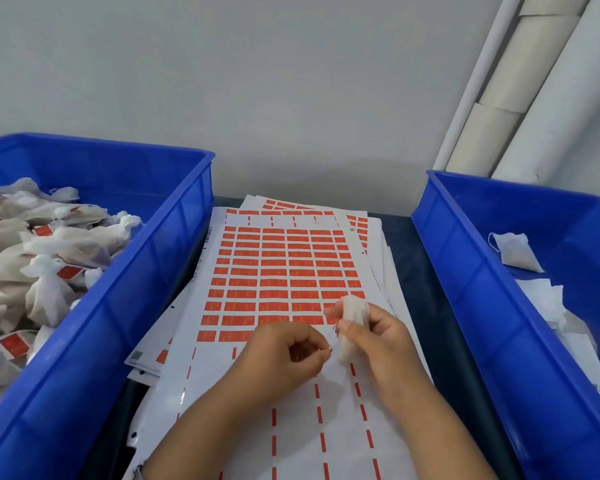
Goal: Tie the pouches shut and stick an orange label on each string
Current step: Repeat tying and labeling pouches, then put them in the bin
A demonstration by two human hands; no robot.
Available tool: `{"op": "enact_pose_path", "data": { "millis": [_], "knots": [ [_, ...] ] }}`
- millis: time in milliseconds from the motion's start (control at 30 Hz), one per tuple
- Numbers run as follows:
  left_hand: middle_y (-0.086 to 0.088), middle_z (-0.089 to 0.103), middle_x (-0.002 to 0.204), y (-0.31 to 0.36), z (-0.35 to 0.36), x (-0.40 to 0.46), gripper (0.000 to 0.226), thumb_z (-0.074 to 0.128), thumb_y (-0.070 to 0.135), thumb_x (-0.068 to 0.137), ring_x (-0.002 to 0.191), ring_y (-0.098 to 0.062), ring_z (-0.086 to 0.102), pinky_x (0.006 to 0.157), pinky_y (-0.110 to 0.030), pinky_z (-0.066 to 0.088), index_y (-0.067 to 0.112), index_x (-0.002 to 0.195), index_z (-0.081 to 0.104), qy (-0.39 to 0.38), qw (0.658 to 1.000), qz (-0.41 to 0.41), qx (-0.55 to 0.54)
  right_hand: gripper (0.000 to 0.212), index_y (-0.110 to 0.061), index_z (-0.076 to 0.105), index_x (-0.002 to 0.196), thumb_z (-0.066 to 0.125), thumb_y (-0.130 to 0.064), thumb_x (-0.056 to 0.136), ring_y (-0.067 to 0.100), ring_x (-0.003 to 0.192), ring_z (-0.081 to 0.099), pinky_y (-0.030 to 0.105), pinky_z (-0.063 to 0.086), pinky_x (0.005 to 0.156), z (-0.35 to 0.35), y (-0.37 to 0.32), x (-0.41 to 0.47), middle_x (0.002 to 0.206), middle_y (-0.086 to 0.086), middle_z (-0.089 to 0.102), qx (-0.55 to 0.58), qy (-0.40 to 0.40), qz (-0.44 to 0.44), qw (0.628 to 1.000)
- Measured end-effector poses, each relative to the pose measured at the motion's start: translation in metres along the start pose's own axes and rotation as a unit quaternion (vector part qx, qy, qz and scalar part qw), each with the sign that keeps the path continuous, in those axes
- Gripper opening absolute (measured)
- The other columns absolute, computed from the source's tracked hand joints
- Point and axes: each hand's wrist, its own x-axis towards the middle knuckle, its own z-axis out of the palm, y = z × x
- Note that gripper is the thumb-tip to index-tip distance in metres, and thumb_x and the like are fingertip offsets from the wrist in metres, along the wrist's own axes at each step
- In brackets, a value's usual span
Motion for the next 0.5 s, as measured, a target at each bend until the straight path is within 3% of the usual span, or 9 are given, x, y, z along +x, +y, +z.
{"op": "enact_pose_path", "data": {
  "millis": [67, 167, 233, 367, 500],
  "knots": [
    [0.023, 0.061, 0.068, 0.0003, -0.0012, -0.0012, 0.027, 0.067, 0.018, 0.084, 0.074, 0.005, 0.057, 0.062, -0.006, 0.046, 0.041, 0.071, 0.061, 0.027, 0.999, 0.028, -0.02, 0.01, -0.043, 0.071, 0.088, 0.066, -0.034, 0.086, -0.007, 0.091, 0.061, 0.006, 0.049, 0.062, 0.0021, 0.0019, -0.0009, 0.093, -0.027, 0.067, -0.083, -0.005, -0.024, 0.996],
    [0.024, 0.058, 0.075, -0.0005, -0.0051, 0.0002, 0.029, 0.065, 0.017, 0.085, 0.081, 0.006, 0.054, 0.066, -0.005, 0.045, 0.041, 0.07, 0.057, 0.093, 0.993, 0.065, -0.027, 0.005, -0.039, 0.066, 0.087, 0.067, -0.041, 0.082, -0.005, 0.088, 0.061, 0.007, 0.05, 0.067, 0.0056, 0.0033, -0.0019, 0.086, -0.026, 0.066, -0.167, -0.026, -0.057, 0.984],
    [0.023, 0.056, 0.084, 0.0001, -0.0056, 0.0016, 0.029, 0.063, 0.017, 0.086, 0.088, 0.009, 0.051, 0.071, -0.004, 0.043, 0.041, 0.073, 0.054, 0.113, 0.99, 0.081, -0.019, 0.007, -0.038, 0.063, 0.084, 0.068, -0.033, 0.085, -0.001, 0.087, 0.062, 0.005, 0.048, 0.065, 0.0083, 0.0048, -0.002, 0.083, -0.024, 0.066, -0.183, -0.055, -0.068, 0.979],
    [0.033, 0.051, 0.096, -0.0019, -0.0024, 0.0032, 0.025, 0.057, 0.021, 0.09, 0.093, 0.012, 0.05, 0.073, -0.001, 0.042, 0.043, 0.078, 0.052, 0.106, 0.992, 0.069, -0.02, 0.014, -0.038, 0.058, 0.088, 0.065, -0.026, 0.089, -0.001, 0.088, 0.06, 0.002, 0.044, 0.062, 0.0096, 0.0065, -0.0032, 0.09, -0.026, 0.061, -0.206, -0.107, -0.053, 0.971],
    [0.026, 0.059, 0.083, -0.0059, 0.0006, 0.0033, 0.018, 0.053, 0.024, 0.093, 0.081, 0.006, 0.057, 0.066, -0.004, 0.045, 0.038, 0.081, 0.054, 0.078, 0.996, 0.019, -0.042, 0.017, -0.038, 0.06, 0.088, 0.063, -0.021, 0.09, -0.005, 0.083, 0.059, 0.005, 0.046, 0.066, 0.0059, 0.0064, -0.002, 0.078, -0.026, 0.063, -0.207, -0.159, -0.051, 0.964]
  ]
}}
